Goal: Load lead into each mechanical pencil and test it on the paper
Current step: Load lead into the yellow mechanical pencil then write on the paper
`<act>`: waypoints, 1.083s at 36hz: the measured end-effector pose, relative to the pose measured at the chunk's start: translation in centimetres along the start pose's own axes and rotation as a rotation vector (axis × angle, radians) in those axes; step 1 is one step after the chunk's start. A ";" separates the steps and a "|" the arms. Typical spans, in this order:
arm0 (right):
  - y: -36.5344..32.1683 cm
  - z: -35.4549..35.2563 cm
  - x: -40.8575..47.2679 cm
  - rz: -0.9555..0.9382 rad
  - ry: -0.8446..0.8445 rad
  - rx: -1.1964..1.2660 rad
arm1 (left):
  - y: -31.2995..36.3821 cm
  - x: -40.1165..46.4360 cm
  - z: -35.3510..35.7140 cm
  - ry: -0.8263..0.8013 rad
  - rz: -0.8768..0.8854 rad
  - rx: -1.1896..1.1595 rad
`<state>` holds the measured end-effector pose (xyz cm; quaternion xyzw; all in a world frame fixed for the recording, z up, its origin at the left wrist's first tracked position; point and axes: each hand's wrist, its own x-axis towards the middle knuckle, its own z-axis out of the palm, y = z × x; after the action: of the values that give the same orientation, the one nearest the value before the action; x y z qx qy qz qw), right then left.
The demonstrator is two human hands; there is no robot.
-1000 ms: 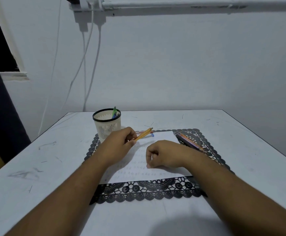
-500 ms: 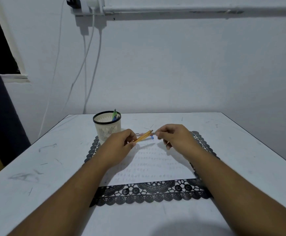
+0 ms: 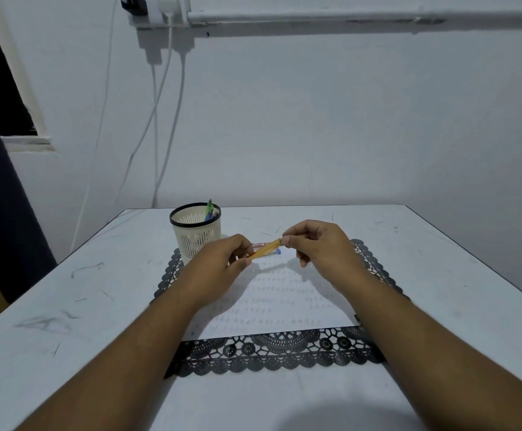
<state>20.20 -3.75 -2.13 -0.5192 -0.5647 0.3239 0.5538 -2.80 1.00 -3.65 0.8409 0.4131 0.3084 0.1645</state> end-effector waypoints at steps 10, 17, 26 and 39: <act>0.1 0.0 0.0 -0.036 0.005 -0.099 | -0.1 0.1 0.1 0.002 0.043 0.020; 0.0 -0.3 0.0 0.012 -0.006 -0.137 | 0.1 0.1 -0.1 0.015 0.087 0.066; 0.0 0.0 -0.1 -0.005 -0.019 -0.252 | 0.2 0.1 0.0 0.037 0.112 0.069; -0.3 3.0 -0.9 0.009 0.077 0.335 | 1.7 -0.1 1.7 0.119 0.075 -0.153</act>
<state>17.10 -3.99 -2.67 -0.4342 -0.4791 0.3958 0.6522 -0.75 -0.14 -4.04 0.8210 0.3654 0.3945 0.1919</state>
